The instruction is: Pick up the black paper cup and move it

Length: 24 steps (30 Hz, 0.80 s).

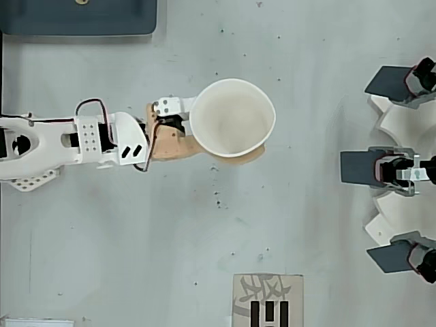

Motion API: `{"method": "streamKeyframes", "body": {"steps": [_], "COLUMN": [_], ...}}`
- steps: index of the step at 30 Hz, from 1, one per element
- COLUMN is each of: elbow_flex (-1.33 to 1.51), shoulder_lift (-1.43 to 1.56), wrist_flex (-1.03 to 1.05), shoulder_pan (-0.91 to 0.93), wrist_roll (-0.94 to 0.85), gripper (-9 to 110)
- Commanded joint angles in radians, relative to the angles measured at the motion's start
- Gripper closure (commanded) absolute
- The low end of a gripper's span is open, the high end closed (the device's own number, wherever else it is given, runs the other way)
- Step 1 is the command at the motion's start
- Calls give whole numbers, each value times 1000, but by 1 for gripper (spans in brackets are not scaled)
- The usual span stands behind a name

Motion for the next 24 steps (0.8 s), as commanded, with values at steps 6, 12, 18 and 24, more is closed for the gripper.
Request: {"method": "streamKeyframes", "body": {"steps": [6,12,18,24], "elbow_flex": [11,-37,-149,-267], "shoulder_lift": [51,-12,-115,-210], "wrist_flex": [-25,-17,-5,14], "shoulder_pan": [101,135,137,149], "wrist_roll": [-17,5,8,8], "gripper": [95,95,95,95]}}
